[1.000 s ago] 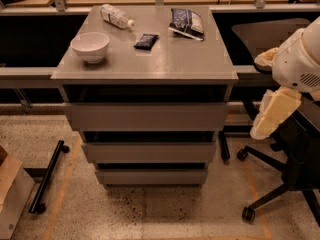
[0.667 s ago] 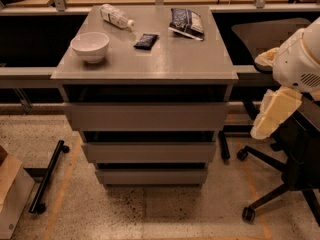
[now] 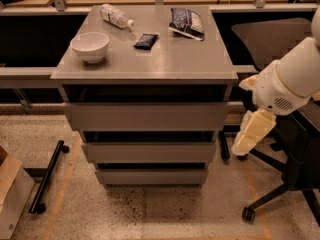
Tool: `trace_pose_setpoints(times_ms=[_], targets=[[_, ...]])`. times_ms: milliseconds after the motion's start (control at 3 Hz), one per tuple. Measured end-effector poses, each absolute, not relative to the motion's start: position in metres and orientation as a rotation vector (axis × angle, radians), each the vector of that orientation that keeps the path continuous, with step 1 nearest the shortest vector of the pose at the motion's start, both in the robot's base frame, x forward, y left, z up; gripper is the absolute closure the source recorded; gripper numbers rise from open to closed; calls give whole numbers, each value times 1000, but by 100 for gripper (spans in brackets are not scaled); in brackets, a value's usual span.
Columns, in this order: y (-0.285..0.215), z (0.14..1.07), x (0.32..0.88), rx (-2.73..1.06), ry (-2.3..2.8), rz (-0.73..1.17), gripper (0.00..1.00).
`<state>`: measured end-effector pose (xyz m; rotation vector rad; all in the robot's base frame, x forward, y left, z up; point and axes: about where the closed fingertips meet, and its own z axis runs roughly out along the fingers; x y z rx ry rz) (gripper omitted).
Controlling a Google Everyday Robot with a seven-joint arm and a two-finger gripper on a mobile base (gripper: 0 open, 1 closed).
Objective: Open bottom drawer
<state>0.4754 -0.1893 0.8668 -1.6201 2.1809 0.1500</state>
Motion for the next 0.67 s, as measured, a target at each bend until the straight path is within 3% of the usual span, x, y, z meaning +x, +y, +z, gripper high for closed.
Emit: trace_pose_setpoints(times_ms=[667], targets=[[-146,770,503,-1640,2153,308,0]])
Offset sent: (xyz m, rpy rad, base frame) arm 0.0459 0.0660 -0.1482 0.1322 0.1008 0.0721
